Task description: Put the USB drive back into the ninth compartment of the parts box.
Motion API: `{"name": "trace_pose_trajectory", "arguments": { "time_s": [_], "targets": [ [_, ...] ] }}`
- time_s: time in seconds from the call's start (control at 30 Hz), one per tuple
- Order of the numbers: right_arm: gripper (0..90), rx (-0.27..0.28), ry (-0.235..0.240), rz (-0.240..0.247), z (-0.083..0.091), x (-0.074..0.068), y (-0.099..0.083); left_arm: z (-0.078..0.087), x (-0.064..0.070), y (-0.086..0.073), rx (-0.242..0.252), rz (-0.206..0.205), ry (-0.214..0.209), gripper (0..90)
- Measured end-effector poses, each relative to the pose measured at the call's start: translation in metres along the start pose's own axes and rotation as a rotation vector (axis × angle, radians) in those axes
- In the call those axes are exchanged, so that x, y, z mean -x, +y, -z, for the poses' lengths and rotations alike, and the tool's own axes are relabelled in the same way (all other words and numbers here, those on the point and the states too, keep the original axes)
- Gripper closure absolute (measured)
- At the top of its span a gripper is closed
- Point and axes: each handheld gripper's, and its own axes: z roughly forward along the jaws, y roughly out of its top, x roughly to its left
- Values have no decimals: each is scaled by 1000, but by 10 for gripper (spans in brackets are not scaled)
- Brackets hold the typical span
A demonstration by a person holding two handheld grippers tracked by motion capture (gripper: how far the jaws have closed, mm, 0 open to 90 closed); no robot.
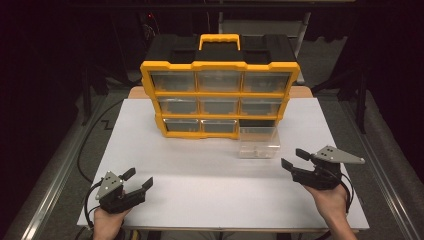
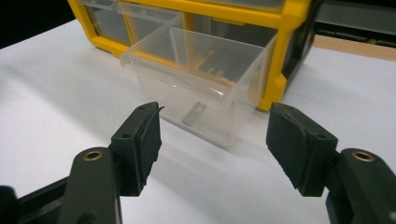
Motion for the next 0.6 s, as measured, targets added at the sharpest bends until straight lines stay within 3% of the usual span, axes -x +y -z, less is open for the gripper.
{"name": "trace_pose_trajectory", "arguments": {
  "time_s": [0.33,0.6],
  "targets": [
    [333,24,-31,-56,14,11,-26,0,-1,0,2,6,-1,264],
    [308,45,-45,-73,22,16,-41,0,0,0,2,7,3,263]
  ]
}}
